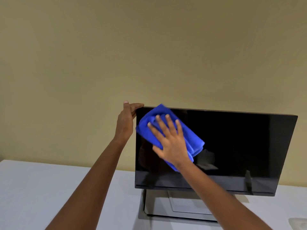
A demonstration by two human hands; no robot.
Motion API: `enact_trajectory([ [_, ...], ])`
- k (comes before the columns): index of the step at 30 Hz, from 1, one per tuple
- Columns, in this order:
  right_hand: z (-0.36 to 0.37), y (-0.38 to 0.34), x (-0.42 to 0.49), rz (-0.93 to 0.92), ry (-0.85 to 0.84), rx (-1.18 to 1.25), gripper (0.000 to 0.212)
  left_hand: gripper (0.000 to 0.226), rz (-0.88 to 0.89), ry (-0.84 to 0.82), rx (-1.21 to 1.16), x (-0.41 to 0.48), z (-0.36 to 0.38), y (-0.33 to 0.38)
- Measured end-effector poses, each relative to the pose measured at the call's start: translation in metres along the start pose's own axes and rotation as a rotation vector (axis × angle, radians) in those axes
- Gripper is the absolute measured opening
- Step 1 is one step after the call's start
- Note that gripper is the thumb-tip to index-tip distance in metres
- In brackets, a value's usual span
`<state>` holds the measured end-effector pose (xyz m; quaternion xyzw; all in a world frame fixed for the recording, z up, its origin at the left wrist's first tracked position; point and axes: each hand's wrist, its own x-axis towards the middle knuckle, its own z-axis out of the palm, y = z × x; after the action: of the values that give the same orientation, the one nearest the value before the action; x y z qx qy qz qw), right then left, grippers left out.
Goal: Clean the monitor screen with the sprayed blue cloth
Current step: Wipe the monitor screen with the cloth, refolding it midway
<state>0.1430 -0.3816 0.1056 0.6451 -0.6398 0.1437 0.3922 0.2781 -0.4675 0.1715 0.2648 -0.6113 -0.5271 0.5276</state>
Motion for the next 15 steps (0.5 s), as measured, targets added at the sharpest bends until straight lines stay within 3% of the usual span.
enact_trajectory([
  [4, 0.024, -0.031, -0.052, -0.359, -0.238, -0.048, 0.069, 0.060, 0.009, 0.002, 0.027, 0.001, -0.001, -0.001],
  [8, 0.033, -0.030, -0.107, -0.564, -0.404, -0.072, 0.059, 0.059, 0.033, -0.013, 0.077, -0.003, -0.002, -0.001],
  [12, 0.017, -0.028, -0.133, -0.460, -0.455, 0.051, 0.059, 0.048, 0.012, -0.032, 0.136, -0.010, -0.001, 0.003],
  [15, -0.007, -0.029, -0.138, -0.187, -0.405, 0.262, 0.062, 0.034, 0.115, -0.015, 0.361, -0.024, 0.000, 0.002],
])
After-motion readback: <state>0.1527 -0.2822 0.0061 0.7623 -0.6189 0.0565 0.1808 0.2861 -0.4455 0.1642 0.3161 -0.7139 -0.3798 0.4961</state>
